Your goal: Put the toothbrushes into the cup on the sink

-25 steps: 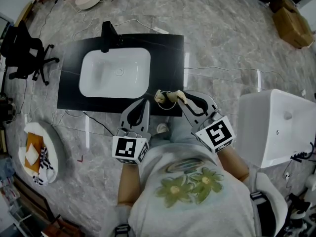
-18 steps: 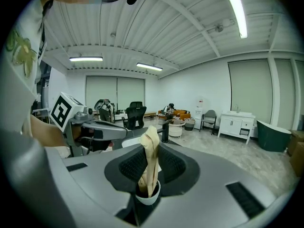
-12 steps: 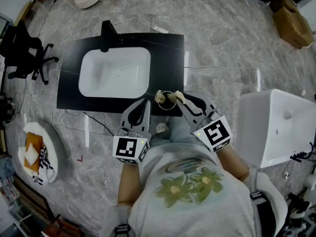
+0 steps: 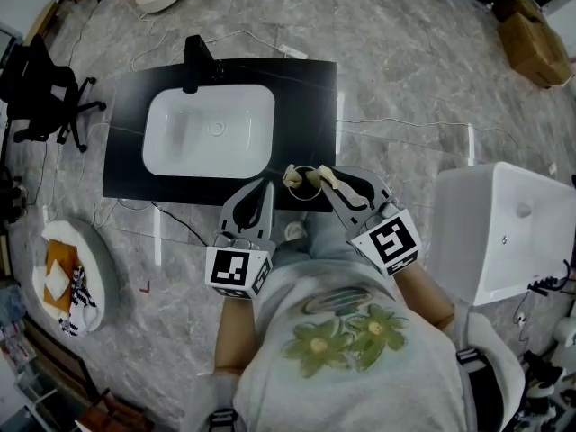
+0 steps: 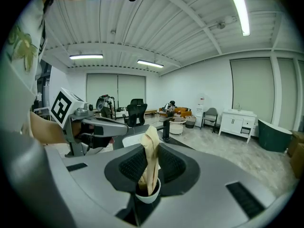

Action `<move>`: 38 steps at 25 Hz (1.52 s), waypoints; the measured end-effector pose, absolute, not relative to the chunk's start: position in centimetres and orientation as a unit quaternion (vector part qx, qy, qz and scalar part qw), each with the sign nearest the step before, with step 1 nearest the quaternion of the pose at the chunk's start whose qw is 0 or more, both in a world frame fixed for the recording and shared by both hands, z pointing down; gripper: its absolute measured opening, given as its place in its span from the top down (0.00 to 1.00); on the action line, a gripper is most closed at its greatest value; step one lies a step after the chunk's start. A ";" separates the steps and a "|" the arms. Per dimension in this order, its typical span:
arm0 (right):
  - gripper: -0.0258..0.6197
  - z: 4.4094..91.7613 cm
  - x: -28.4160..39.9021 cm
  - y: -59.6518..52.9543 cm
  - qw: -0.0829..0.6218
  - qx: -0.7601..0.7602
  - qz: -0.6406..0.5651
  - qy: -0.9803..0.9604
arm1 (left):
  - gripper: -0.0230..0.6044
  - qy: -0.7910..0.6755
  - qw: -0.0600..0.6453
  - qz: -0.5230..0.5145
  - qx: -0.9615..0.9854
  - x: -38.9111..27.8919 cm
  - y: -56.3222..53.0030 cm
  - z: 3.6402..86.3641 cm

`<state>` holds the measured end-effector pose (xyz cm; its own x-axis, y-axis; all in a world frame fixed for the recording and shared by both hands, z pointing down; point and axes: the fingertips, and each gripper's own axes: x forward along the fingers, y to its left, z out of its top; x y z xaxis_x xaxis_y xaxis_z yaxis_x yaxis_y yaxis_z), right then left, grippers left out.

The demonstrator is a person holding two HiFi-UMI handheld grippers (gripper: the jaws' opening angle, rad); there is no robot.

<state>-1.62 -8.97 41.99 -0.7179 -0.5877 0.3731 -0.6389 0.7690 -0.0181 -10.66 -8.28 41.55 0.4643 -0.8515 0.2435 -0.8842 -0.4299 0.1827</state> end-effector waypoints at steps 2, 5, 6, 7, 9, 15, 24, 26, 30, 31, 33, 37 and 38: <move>0.83 42.2 -1.7 -9.1 0.178 0.330 0.070 -0.924 | 0.93 -0.515 0.143 0.058 0.843 -10.8 -8.3 41.7; 0.83 42.4 -1.8 -9.2 0.183 0.331 0.075 -0.923 | 0.93 -0.513 0.142 0.058 0.844 -10.9 -8.3 41.9; 0.83 42.5 -1.8 -9.3 0.184 0.331 0.076 -0.923 | 0.93 -0.513 0.143 0.059 0.844 -10.8 -8.3 41.9; 0.83 42.6 -1.7 -9.3 0.185 0.330 0.077 -0.923 | 0.93 -0.514 0.143 0.059 0.844 -10.8 -8.4 41.8; 0.83 42.8 -1.7 -9.4 0.187 0.329 0.078 -0.923 | 0.93 -0.514 0.144 0.060 0.844 -10.8 -8.5 41.9; 0.83 43.4 -1.9 -9.5 0.193 0.325 0.081 -0.922 | 0.93 -0.514 0.146 0.060 0.843 -10.8 -8.6 42.0; 0.83 44.7 -2.3 -9.7 0.208 0.320 0.084 -0.921 | 0.93 -0.510 0.147 0.060 0.845 -10.9 -9.0 42.5; 0.83 44.8 -2.4 -9.7 0.210 0.319 0.084 -0.921 | 0.93 -0.511 0.148 0.060 0.845 -11.0 -9.1 42.5; 0.83 45.2 -2.2 -9.7 0.220 0.317 0.080 -0.919 | 0.93 -0.514 0.152 0.062 0.842 -10.8 -9.2 42.3; 0.83 45.4 -2.2 -9.7 0.223 0.316 0.078 -0.919 | 0.93 -0.515 0.152 0.063 0.841 -10.7 -9.2 42.3; 0.83 45.8 -2.2 -9.6 0.229 0.313 0.077 -0.918 | 0.93 -0.515 0.152 0.063 0.841 -10.7 -9.2 42.3; 0.83 46.4 -2.5 -9.5 0.240 0.308 0.077 -0.917 | 0.93 -0.513 0.149 0.063 0.843 -10.8 -9.2 42.6; 0.83 46.6 -2.5 -9.4 0.243 0.308 0.078 -0.917 | 0.93 -0.512 0.149 0.063 0.844 -10.8 -9.2 42.6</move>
<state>-2.50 -9.43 46.60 -0.6932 -0.5263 0.4925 -0.6017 0.7987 0.0066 -10.78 -9.22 42.61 0.4672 -0.8453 0.2591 -0.8830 -0.4311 0.1858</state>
